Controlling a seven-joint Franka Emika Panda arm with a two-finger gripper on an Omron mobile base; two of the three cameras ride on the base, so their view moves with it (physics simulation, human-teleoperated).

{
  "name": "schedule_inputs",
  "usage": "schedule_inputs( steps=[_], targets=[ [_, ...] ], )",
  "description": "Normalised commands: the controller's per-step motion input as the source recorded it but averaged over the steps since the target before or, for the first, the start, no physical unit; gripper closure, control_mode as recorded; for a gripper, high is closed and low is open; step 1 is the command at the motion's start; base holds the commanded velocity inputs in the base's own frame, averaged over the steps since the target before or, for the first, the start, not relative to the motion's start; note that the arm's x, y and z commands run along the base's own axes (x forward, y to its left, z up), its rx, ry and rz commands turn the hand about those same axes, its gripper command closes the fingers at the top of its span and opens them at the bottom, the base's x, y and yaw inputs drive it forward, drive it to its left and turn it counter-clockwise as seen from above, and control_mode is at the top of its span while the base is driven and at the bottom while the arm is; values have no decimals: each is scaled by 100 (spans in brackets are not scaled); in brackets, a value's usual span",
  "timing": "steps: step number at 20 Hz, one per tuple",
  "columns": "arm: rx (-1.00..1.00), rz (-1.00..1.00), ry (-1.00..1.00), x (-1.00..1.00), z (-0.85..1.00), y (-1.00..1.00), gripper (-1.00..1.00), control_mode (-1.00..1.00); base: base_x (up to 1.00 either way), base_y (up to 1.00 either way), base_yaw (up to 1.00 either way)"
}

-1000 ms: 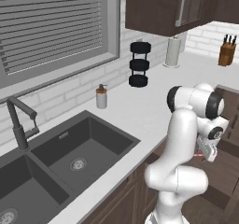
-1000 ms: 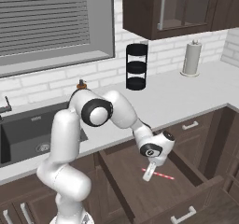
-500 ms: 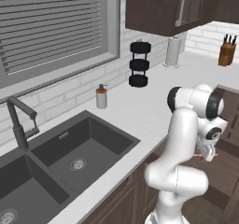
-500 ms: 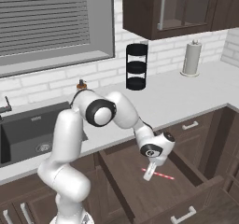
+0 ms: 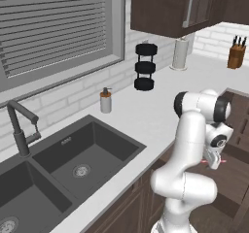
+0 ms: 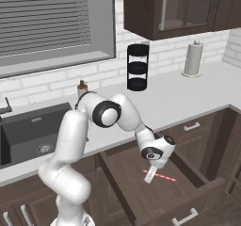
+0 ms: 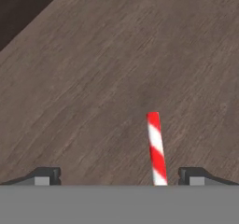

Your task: Take a straw from the drawer in front and place it inside the glass cup on the dining counter.

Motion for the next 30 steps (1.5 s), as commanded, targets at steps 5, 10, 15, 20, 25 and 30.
schedule_inputs(
  steps=[5, 10, 15, 20, 25, 30],
  targets=[
    [0, 0, 0, 9, -20, 0, -100, -100, 0, 0, 0],
    [0, 0, 0, 13, -7, 0, -100, -100, 0, 0, 0],
    [0, 0, 0, 7, -19, 0, -100, -100, 0, 0, 0],
    [0, 0, 0, 0, -44, 0, 100, -100, 0, 0, 0],
    [0, 0, -4, 0, -38, 0, 100, -100, 0, 0, 0],
    [0, 0, -10, -2, -33, 0, 100, -100, 0, 0, 0]
  ],
)
